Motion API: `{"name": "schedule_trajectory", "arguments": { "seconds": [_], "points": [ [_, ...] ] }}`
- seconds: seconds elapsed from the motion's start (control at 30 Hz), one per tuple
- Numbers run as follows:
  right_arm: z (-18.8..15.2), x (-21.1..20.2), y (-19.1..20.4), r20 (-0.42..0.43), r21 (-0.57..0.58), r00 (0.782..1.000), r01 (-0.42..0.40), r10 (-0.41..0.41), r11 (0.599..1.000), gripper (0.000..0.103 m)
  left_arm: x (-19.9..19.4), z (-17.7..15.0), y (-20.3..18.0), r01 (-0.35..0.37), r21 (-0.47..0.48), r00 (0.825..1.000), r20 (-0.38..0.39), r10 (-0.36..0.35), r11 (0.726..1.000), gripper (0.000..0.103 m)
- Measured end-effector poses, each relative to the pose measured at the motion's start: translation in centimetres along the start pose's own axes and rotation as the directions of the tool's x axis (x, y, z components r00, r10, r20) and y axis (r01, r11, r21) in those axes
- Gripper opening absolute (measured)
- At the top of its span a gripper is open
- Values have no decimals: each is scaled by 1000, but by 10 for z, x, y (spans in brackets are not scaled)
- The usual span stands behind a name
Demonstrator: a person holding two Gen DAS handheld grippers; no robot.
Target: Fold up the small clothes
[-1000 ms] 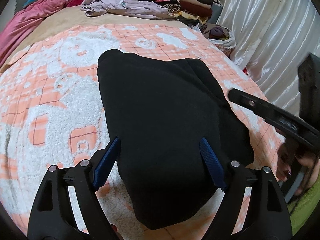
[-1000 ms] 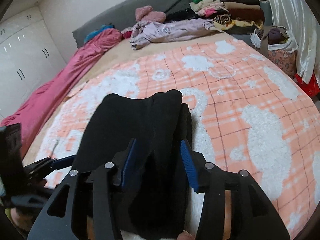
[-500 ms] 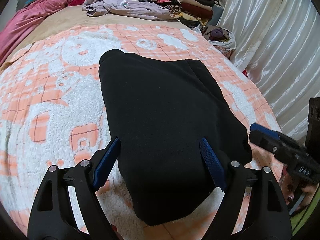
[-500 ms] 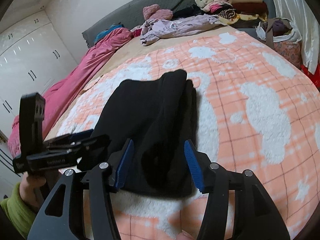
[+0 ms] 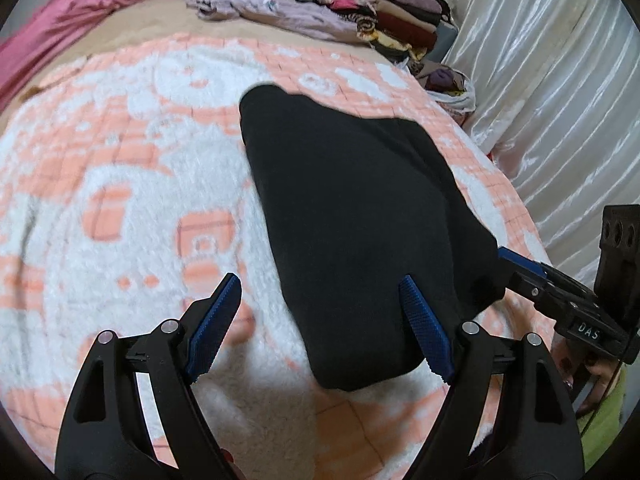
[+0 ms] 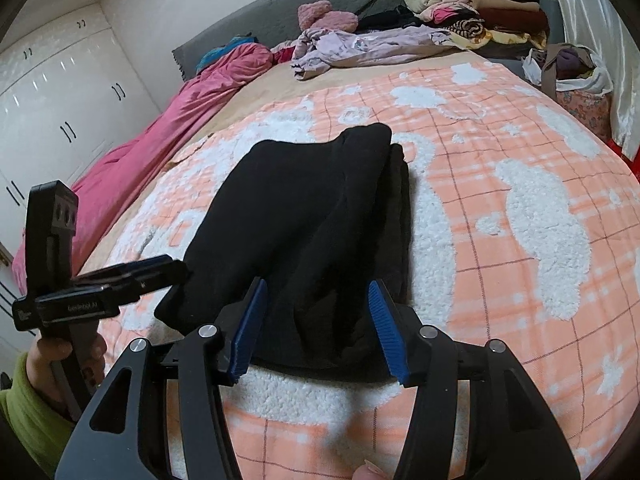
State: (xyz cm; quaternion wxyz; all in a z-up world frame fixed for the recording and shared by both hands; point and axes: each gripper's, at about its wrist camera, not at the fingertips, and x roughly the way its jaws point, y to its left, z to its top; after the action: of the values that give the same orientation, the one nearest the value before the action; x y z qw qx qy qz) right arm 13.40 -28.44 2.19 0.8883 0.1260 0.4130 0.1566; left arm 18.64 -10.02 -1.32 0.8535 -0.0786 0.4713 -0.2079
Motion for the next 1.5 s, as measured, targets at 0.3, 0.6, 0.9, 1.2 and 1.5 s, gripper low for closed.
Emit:
{"name": "schedule_trajectory", "arguments": {
  "seconds": [0.3,0.6,0.9,1.2,1.5],
  "points": [
    [-5,18,-4,-64,19,998,-20,21,1000,16,17,-8,-8,11,7,999,-45,-11,1000,74],
    [-1,-8,-10,-14,10,1000,-17,17,1000,12,13,0,-25,1,36,1000,-29,0,999,73],
    [-25,13,-38,-70,67,997,45,-40,997,12,36,-9,-32,-32,68,997,-73,37,997,75],
    [-16,-4,-23,-46,38,998,38,-36,999,31,32,-7,-32,-47,92,997,-49,52,995,75],
    [41,-16,-24,43,35,998,40,-41,999,48,17,-5,-30,-18,76,1000,-23,20,997,75]
  ]
}}
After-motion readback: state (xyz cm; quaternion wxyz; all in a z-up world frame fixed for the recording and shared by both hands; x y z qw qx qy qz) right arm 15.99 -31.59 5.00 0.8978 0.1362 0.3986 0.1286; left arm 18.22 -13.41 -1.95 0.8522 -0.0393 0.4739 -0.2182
